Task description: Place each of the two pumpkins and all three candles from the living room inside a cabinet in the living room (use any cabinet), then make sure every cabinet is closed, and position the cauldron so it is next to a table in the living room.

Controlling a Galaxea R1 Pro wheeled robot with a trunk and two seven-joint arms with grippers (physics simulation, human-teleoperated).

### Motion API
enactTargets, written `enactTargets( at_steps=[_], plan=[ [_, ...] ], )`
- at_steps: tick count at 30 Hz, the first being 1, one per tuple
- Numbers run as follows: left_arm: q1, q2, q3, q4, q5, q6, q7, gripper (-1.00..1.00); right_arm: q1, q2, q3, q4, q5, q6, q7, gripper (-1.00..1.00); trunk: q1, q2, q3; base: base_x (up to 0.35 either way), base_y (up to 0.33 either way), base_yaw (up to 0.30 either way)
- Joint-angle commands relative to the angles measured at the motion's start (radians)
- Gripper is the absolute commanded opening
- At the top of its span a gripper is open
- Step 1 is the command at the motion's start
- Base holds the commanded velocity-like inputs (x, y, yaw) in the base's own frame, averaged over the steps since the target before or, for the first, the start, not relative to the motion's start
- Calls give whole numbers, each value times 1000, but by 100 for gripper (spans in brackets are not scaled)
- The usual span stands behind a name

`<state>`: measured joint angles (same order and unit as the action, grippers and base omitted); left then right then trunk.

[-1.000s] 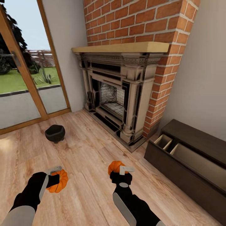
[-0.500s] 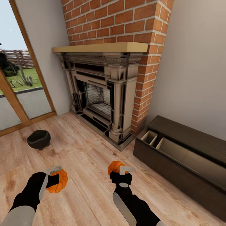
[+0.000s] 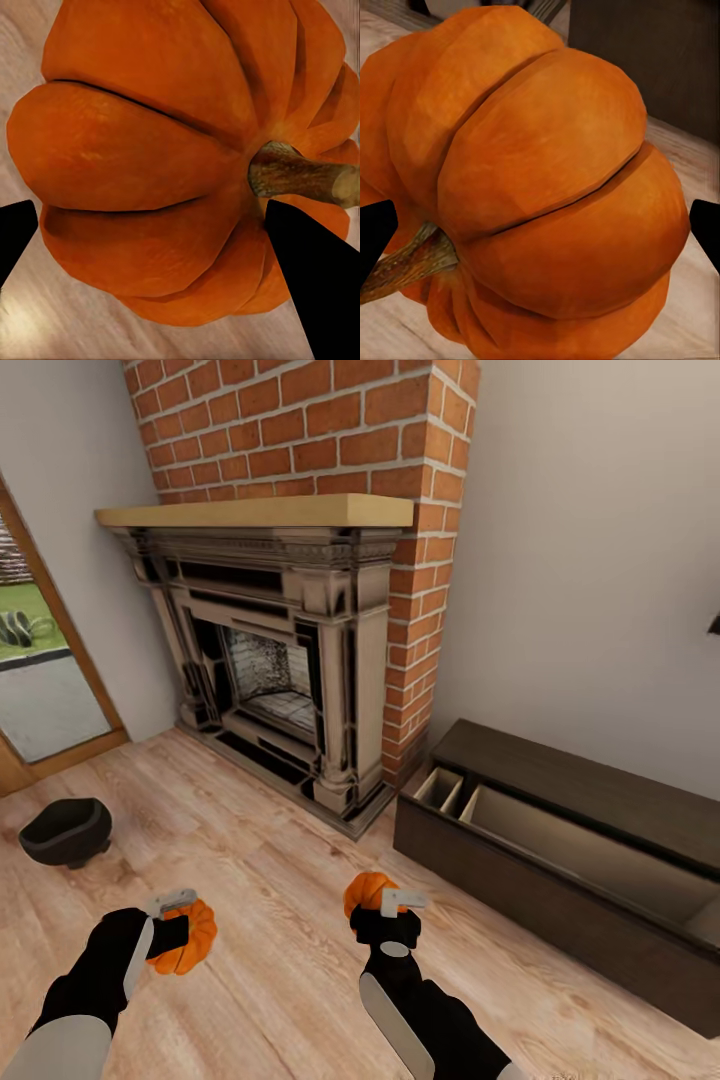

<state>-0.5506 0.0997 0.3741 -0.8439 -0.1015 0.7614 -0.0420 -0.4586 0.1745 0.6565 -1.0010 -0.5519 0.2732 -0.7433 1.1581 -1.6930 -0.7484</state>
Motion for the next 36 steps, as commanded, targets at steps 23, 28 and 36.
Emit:
enactTargets(
  at_steps=[23,28,36],
  plan=[
    [0,0,-2,0,-1,-1,2,-100,0,0,0,1,0,0,1,-100,0,0,0,0,55,-280],
    [0,0,-2,0,-1,-1,2,-100,0,0,0,1,0,0,1,-100,0,0,0,0,0,-280],
    [0,0,-1,0,-1,-1,2,-100,0,0,0,1,0,0,1,-100,0,0,0,0,45,-280]
  ],
)
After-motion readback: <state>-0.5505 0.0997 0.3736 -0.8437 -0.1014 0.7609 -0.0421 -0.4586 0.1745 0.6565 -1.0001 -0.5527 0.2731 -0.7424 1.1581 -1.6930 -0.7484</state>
